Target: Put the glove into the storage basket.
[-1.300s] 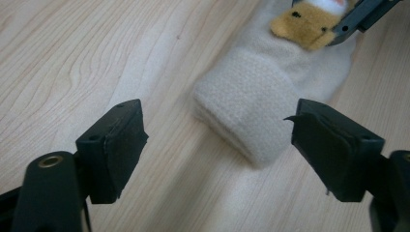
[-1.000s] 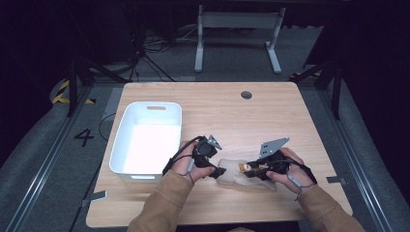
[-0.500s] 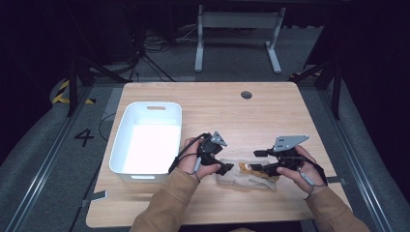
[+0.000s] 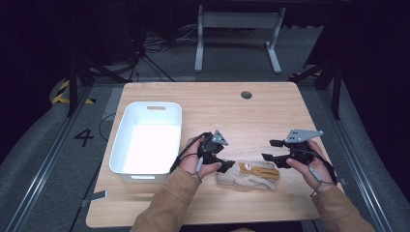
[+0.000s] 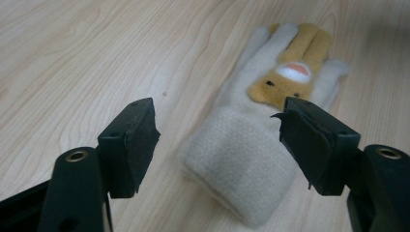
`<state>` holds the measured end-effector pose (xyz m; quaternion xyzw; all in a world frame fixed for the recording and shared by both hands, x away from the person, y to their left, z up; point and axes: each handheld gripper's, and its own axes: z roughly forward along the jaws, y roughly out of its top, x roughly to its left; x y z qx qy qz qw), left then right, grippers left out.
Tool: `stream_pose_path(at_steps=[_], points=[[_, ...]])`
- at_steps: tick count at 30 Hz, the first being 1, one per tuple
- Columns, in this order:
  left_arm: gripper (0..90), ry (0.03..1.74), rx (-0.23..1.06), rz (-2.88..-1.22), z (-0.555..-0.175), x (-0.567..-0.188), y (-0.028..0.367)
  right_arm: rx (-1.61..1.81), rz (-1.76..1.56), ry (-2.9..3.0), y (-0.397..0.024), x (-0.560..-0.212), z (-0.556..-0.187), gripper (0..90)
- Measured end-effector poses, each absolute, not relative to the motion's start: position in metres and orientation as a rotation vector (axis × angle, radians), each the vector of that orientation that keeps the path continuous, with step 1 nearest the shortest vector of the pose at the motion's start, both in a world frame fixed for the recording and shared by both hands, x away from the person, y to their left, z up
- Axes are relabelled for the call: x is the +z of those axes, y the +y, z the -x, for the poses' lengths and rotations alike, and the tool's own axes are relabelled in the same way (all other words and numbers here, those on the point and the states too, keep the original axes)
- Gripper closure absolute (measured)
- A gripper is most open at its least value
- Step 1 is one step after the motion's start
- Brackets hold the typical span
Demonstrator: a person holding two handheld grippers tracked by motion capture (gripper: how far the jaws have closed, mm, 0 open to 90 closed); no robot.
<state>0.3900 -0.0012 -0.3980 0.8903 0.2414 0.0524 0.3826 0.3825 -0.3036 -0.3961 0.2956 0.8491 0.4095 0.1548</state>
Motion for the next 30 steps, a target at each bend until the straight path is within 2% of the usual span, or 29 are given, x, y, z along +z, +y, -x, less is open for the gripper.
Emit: stream_pose_path(at_steps=[4,6,7,10,14,15,22,27,30], points=[[28.8,0.604,0.106,-2.274,-0.391,-0.398,-0.001,1.186,-0.952,2.420,-0.311,-0.397,-0.384,35.1],[28.3,0.608,0.095,-2.283,-0.392,-0.398,0.000,1.174,-0.986,2.413,-0.315,-0.397,-0.384,31.7],[28.1,0.601,0.086,-2.286,-0.393,-0.398,0.002,1.195,-1.020,2.404,-0.319,-0.397,-0.385,26.7],[27.3,0.611,0.093,-2.284,-0.394,-0.398,0.003,1.182,-1.059,2.360,-0.325,-0.399,-0.388,22.2],[27.7,0.615,0.110,-2.289,-0.395,-0.399,0.004,1.154,-1.143,2.324,-0.332,-0.401,-0.391,23.5],[27.7,0.596,0.113,-2.297,-0.394,-0.399,0.003,1.130,-1.150,2.309,-0.337,-0.402,-0.392,27.0],[29.7,0.560,0.147,-2.312,-0.393,-0.398,0.001,1.127,-1.208,2.256,-0.350,-0.403,-0.395,25.5],[31.5,0.510,0.089,-2.335,-0.392,-0.398,-0.005,1.095,-1.189,2.296,-0.361,-0.406,-0.396,36.8],[32.2,0.516,0.061,-2.342,-0.393,-0.399,-0.006,1.082,-1.177,2.317,-0.363,-0.407,-0.396,37.7]])
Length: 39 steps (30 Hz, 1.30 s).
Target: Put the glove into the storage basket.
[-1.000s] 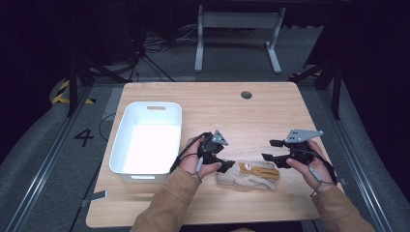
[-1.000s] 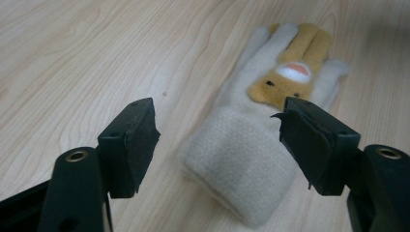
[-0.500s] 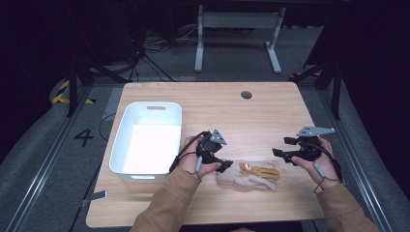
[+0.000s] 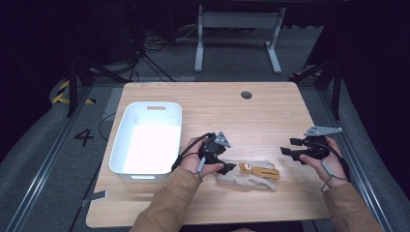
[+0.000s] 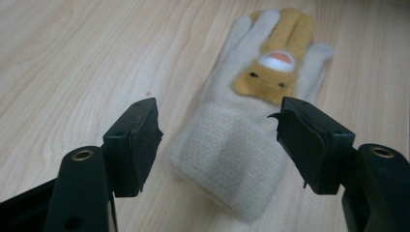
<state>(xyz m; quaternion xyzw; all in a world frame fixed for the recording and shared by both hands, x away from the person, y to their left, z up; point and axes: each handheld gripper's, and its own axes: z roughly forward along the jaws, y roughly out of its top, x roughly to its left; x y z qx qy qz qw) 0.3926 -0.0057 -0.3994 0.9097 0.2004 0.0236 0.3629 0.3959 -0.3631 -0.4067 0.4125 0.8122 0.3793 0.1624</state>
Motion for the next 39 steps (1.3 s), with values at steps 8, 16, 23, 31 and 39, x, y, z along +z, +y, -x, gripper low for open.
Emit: stream_pose_path(at_steps=[8,16,23,31,39], points=[[29.4,0.482,0.052,-2.346,-0.393,-0.401,-0.011,1.081,-1.180,2.376,-0.369,-0.404,-0.392,55.6],[26.5,0.412,0.031,-2.380,-0.394,-0.405,-0.021,1.103,-1.207,2.368,-0.376,-0.404,-0.388,54.6],[22.8,0.363,0.014,-2.398,-0.391,-0.416,-0.024,1.128,-1.218,2.365,-0.377,-0.405,-0.386,51.6],[21.6,0.349,0.024,-2.379,-0.388,-0.423,-0.024,1.142,-1.194,2.378,-0.375,-0.405,-0.387,50.8],[21.6,0.319,0.042,-2.378,-0.386,-0.428,-0.028,1.152,-1.187,2.386,-0.373,-0.405,-0.387,49.8]])
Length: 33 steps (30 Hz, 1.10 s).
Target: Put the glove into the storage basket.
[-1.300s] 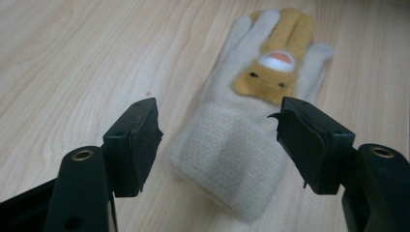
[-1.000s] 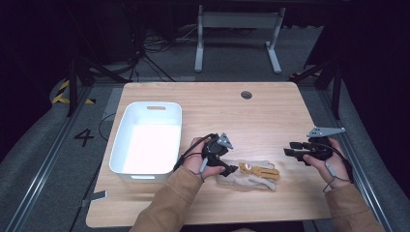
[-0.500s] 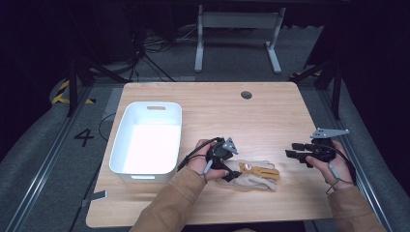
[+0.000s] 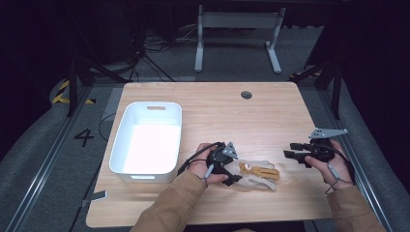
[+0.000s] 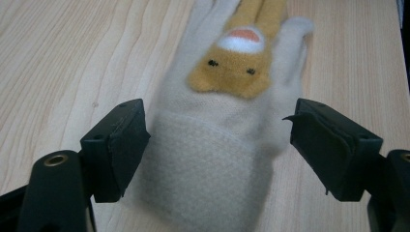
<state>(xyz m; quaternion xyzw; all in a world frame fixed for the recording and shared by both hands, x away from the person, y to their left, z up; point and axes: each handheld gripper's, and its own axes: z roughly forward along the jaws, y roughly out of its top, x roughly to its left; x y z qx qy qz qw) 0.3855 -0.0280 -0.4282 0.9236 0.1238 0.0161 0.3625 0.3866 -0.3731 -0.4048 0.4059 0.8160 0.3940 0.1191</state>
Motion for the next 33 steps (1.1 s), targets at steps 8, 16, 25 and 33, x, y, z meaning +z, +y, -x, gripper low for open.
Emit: stream_pose_path(at_steps=[8,16,25,33], points=[[20.5,0.312,0.062,-2.384,-0.388,-0.438,-0.036,1.146,-1.178,2.403,-0.369,-0.406,-0.387,47.7],[17.2,0.270,0.034,-2.423,-0.387,-0.447,-0.044,1.134,-1.166,2.406,-0.367,-0.407,-0.387,46.8],[15.6,0.246,0.040,-2.452,-0.384,-0.454,-0.050,1.147,-1.178,2.393,-0.368,-0.407,-0.386,46.0],[14.7,0.246,0.013,-2.444,-0.386,-0.462,-0.054,1.147,-1.170,2.397,-0.367,-0.408,-0.387,45.6]])
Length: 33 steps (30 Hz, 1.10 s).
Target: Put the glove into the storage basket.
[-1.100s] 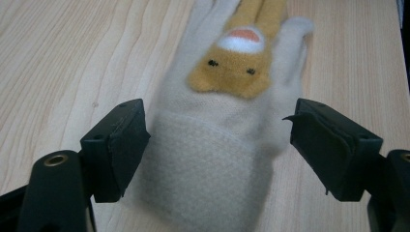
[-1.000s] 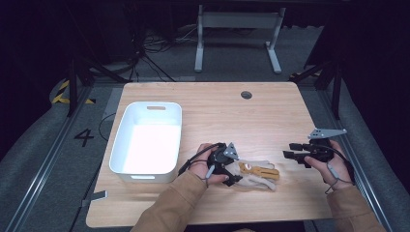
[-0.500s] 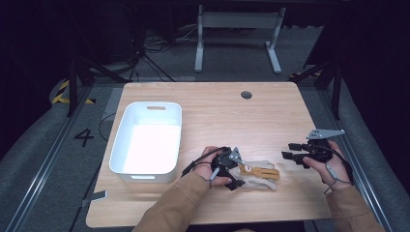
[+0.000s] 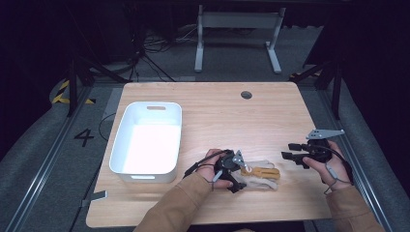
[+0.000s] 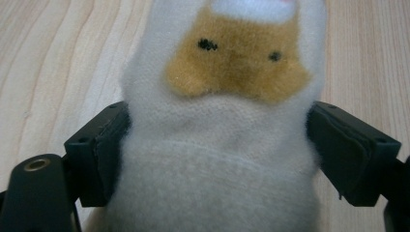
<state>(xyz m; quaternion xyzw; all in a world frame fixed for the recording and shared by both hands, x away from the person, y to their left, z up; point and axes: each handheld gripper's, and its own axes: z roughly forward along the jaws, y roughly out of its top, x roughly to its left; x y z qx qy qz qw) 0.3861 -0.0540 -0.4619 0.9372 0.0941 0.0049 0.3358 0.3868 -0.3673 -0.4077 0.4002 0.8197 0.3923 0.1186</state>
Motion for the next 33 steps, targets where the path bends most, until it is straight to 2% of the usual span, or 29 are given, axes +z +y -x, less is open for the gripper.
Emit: stream_pose_path(at_steps=[6,22,33], points=[[13.7,0.225,0.022,-2.428,-0.387,-0.464,-0.055,1.143,-1.177,2.401,-0.367,-0.409,-0.387,45.4],[0.6,0.206,0.045,-2.392,-0.385,-0.472,-0.062,1.139,-1.187,2.408,-0.366,-0.412,-0.388,45.1],[1.0,0.240,0.068,-2.379,-0.383,-0.473,-0.062,1.133,-1.194,2.408,-0.366,-0.413,-0.388,44.9]])
